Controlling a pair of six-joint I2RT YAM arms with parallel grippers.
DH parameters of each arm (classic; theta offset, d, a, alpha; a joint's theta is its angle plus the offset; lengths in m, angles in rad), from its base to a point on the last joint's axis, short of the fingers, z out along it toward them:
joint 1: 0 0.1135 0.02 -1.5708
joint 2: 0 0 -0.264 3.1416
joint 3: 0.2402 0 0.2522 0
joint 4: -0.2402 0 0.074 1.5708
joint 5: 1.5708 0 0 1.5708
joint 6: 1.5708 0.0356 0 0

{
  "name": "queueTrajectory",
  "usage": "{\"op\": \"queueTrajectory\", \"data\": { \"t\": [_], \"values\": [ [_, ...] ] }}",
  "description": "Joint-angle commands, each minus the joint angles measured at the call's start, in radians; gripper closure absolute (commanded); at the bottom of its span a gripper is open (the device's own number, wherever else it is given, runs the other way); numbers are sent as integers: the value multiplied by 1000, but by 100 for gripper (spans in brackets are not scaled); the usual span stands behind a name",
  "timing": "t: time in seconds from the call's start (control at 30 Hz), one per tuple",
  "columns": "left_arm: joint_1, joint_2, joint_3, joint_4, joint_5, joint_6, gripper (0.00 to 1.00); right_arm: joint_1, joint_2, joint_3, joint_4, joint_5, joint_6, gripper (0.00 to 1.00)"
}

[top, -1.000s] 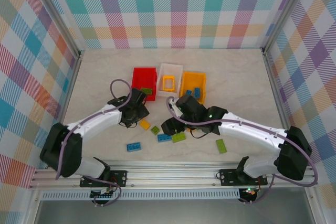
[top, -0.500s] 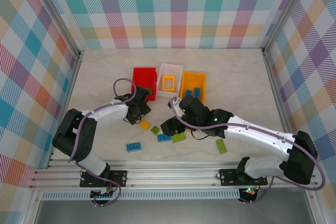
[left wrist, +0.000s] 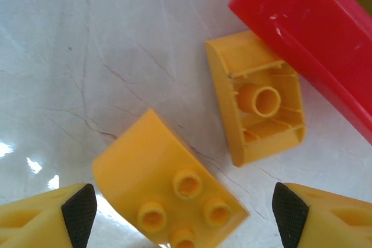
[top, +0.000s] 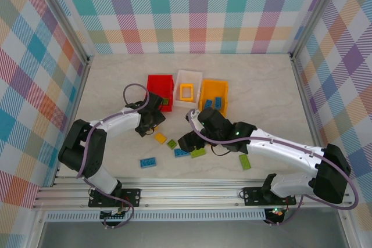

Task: Sort the legos into containers by color

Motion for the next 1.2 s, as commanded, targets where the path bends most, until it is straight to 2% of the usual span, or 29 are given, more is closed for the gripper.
{"op": "queueTrajectory", "data": {
  "t": [0.0, 0.17, 0.3, 0.5, 0.73, 0.93, 1.03, 1.17],
  "values": [
    [26, 6, 7, -2, 7, -4, 19, 8, 5, 2, 24, -22, 12, 25],
    [33, 11, -2, -24, -7, 5, 25, 8, 3, 2, 18, -13, 16, 25],
    [33, -26, -50, -8, 5, 20, 30, 8, 6, 2, 21, -10, 18, 26],
    [36, -128, -108, -27, -37, 48, 35, 8, 21, 17, 19, -4, 21, 27],
    [55, -124, -130, 8, -28, 94, 49, 8, 23, 24, 33, -2, 42, 32],
    [60, -93, -108, 14, -33, 149, 49, 8, 7, 28, 28, 15, 47, 34],
    [60, -90, -105, 16, -32, 159, 55, 8, 1, 30, 27, 22, 49, 34],
    [49, -148, -96, -17, -65, 177, 68, 7, -33, 39, 11, 68, 62, 36]
  ]
}}
